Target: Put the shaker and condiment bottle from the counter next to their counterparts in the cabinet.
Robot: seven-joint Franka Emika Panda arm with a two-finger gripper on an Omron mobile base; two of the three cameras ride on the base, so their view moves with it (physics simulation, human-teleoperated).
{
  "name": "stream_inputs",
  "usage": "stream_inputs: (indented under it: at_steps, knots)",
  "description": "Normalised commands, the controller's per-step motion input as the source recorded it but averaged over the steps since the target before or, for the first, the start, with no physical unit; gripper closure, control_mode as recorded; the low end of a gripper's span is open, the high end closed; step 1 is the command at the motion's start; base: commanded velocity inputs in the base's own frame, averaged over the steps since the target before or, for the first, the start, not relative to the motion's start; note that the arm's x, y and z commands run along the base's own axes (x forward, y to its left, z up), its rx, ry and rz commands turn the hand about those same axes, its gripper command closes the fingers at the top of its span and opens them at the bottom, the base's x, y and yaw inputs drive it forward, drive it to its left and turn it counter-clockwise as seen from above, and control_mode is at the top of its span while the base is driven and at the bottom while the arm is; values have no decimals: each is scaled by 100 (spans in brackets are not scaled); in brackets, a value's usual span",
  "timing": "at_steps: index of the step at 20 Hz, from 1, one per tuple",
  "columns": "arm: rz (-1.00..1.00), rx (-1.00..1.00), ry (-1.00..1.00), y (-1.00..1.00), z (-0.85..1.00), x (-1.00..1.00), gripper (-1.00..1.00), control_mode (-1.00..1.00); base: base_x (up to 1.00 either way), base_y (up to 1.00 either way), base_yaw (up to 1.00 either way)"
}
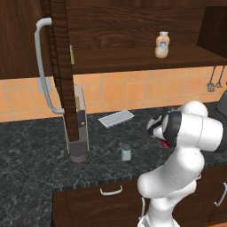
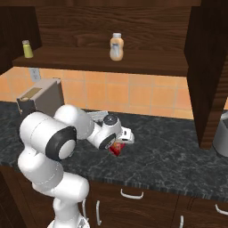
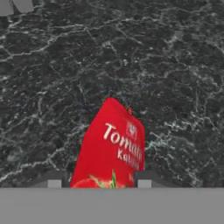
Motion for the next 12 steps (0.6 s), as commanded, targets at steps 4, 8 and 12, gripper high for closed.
stream_inputs:
  at_steps: [4,8,12]
  knots:
    - [-2,0,12,-13,82,-8,100,-100,0,0,0]
    - [-2,0,14,-2,54,-2,100,-100,0,0,0]
    - [-2,0,13,-3,61,0,100,-100,0,0,0]
